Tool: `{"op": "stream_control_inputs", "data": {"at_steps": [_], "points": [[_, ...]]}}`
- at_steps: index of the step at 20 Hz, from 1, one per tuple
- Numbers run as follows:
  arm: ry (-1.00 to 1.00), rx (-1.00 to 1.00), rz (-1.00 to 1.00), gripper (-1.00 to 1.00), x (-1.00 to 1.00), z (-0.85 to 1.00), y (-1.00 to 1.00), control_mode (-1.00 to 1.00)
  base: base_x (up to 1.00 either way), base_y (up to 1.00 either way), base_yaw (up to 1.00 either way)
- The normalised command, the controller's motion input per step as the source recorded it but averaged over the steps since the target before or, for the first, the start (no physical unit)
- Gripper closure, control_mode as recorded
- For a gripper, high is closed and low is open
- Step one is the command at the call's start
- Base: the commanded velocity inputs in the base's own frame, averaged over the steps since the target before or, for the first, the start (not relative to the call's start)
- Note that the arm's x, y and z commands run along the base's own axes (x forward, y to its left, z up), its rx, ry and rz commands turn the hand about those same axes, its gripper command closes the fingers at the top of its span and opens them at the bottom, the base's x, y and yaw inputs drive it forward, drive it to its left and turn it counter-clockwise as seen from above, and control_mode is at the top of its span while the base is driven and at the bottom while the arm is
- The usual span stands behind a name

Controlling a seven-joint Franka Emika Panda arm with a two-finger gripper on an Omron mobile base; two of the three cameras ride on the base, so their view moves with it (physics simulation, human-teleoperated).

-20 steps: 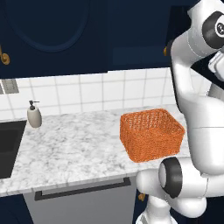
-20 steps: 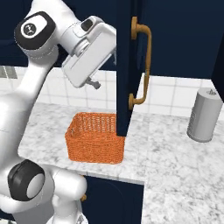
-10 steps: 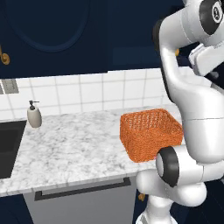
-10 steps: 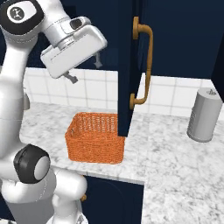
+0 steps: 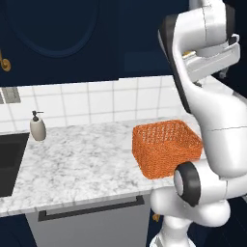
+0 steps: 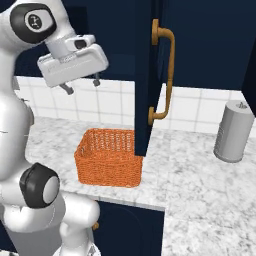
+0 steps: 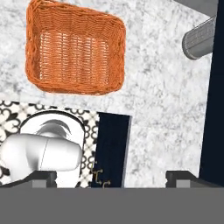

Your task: Open the cabinet, pick up the bread from the cabinet and place it in the basket. Then move the basket to the dining counter.

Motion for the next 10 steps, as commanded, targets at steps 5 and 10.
{"op": "stream_control_inputs", "data": {"at_steps": [5,10], "points": [[-0.18,0.13,0.00,-1.00,-0.07,-0.90,0.14,-1.00,0.00,0.00,0.00],[-0.09,-0.12,-0.02,-1.00,0.24,-0.31,0.16,-1.00,0.00,0.00,0.00]]}}
